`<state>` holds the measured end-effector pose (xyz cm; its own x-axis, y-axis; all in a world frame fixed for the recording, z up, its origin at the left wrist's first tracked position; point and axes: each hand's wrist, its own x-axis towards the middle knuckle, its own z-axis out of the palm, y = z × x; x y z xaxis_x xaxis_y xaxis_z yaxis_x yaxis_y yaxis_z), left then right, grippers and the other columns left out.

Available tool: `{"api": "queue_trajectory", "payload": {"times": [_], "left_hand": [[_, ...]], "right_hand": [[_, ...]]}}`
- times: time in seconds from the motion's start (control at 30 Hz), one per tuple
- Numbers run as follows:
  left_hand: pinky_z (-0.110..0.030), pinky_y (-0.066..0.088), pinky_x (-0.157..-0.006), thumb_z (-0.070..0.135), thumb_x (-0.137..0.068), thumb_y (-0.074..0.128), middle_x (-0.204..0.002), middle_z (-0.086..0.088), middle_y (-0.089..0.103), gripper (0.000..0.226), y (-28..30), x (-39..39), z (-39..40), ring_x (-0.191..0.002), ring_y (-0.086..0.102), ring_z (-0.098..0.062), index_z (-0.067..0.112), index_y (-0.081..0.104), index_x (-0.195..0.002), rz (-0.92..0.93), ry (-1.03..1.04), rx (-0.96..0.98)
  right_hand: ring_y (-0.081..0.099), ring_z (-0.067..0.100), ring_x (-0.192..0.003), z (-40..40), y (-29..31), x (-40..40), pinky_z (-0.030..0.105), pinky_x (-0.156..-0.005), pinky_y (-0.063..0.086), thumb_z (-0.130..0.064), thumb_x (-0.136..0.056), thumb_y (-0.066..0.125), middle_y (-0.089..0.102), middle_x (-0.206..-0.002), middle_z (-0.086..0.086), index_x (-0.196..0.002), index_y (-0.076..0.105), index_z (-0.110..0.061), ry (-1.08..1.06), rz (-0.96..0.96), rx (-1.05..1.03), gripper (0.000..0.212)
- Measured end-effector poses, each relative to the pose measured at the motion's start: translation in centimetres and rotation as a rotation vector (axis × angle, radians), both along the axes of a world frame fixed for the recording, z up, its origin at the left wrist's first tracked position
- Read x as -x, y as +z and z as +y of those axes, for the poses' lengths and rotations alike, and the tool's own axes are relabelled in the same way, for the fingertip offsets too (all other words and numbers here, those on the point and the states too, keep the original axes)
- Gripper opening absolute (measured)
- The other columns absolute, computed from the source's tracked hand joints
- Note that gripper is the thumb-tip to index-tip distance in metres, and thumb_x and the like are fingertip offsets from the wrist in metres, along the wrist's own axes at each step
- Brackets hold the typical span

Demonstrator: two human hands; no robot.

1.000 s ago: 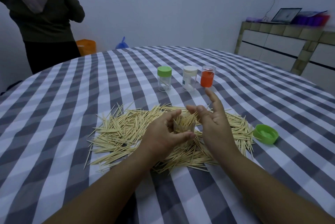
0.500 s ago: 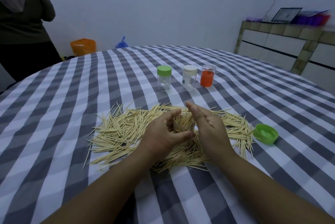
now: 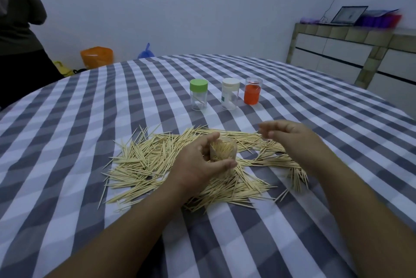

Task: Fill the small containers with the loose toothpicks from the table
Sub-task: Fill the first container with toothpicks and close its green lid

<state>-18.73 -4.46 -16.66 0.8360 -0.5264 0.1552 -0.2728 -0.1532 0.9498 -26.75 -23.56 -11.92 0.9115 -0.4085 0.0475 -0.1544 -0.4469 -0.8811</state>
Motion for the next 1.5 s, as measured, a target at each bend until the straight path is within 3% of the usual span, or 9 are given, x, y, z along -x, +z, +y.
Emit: {"api": "queue_trajectory", "payload": {"times": [0.13,0.27,0.43,0.67,0.83,1.0,1.2,1.37,1.5], "left_hand": [[-0.024,0.056,-0.082,0.023,-0.06,0.084,-0.117,-0.002,0.065,0.082,0.0,0.1,0.1,-0.1,0.066,-0.011,0.019,0.051,-0.134,-0.002,0.0,0.005],[-0.027,0.057,-0.083,0.031,-0.053,0.082,-0.115,-0.003,0.066,0.088,0.1,0.1,0.0,-0.099,0.067,-0.012,0.018,0.05,-0.134,0.006,-0.008,0.011],[-0.027,0.056,-0.084,0.034,-0.049,0.081,-0.115,-0.002,0.066,0.092,0.1,0.1,0.0,-0.099,0.067,-0.011,0.017,0.051,-0.134,0.007,-0.001,0.017],[-0.024,0.056,-0.082,0.033,-0.049,0.081,-0.113,-0.005,0.067,0.091,0.0,0.1,0.0,-0.098,0.068,-0.011,0.016,0.051,-0.133,0.01,0.0,0.017],[-0.025,0.056,-0.083,0.032,-0.05,0.081,-0.114,-0.004,0.067,0.091,0.0,0.0,-0.1,-0.099,0.067,-0.011,0.016,0.051,-0.134,0.016,-0.003,0.021],[-0.027,0.056,-0.086,0.034,-0.049,0.081,-0.114,-0.006,0.067,0.091,-0.1,-0.1,0.0,-0.099,0.067,-0.013,0.018,0.051,-0.133,0.01,-0.003,0.015],[-0.026,0.055,-0.087,0.031,-0.052,0.082,-0.114,-0.005,0.067,0.088,-0.1,-0.1,0.0,-0.1,0.067,-0.011,0.018,0.051,-0.133,0.009,-0.01,0.009],[-0.025,0.055,-0.087,0.03,-0.053,0.083,-0.115,-0.003,0.067,0.088,-0.1,0.0,0.0,-0.101,0.067,-0.01,0.016,0.051,-0.134,0.011,-0.017,0.014],[-0.029,0.055,-0.088,0.037,-0.048,0.081,-0.111,-0.004,0.068,0.092,0.0,0.0,0.0,-0.099,0.068,-0.01,0.017,0.051,-0.133,-0.001,-0.011,0.009]], "right_hand": [[0.052,0.015,-0.118,-2.0,0.1,0.4,0.024,-0.093,0.039,-0.003,-0.094,0.048,0.049,-0.141,0.001,-0.14,0.045,-0.023,0.049,0.354,0.339,0.05],[0.049,0.022,-0.116,-2.3,-0.5,0.5,0.029,-0.089,0.045,-0.009,-0.089,0.054,0.042,-0.144,0.007,-0.147,0.031,-0.027,0.123,0.563,0.577,0.065],[0.044,0.026,-0.127,-2.3,-1.3,-0.2,0.033,-0.098,0.04,-0.007,-0.089,0.053,0.041,-0.145,0.008,-0.145,0.034,-0.016,0.126,0.547,0.654,0.061],[0.062,0.023,-0.097,-2.3,-1.8,-1.0,0.03,-0.085,0.05,-0.006,-0.09,0.054,0.067,-0.113,0.009,-0.119,0.066,-0.016,0.117,0.479,0.733,0.033],[0.059,0.021,-0.103,-2.0,-2.2,-1.6,0.029,-0.09,0.044,-0.021,-0.093,0.054,0.069,-0.109,0.004,-0.111,0.069,-0.022,0.079,0.445,0.837,0.023],[0.057,0.021,-0.107,-1.4,-2.3,-1.6,0.027,-0.089,0.041,-0.019,-0.094,0.056,0.066,-0.116,0.004,-0.114,0.067,-0.014,0.036,0.251,0.554,0.024],[0.061,0.012,-0.085,-0.1,-2.0,-1.4,0.023,-0.074,0.044,-0.016,-0.094,0.055,0.067,-0.083,-0.006,-0.088,0.067,-0.018,0.056,0.028,0.207,0.013],[0.068,0.024,-0.087,1.2,-2.4,-1.7,0.031,-0.07,0.057,-0.012,-0.096,0.052,0.071,-0.083,0.003,-0.081,0.063,-0.018,0.061,-0.093,-0.022,0.019],[0.07,0.021,-0.082,2.2,-2.6,-2.1,0.036,-0.074,0.055,-0.008,-0.096,0.049,0.069,-0.078,0.004,-0.088,0.061,-0.014,0.058,-0.211,-0.245,0.015]]}}
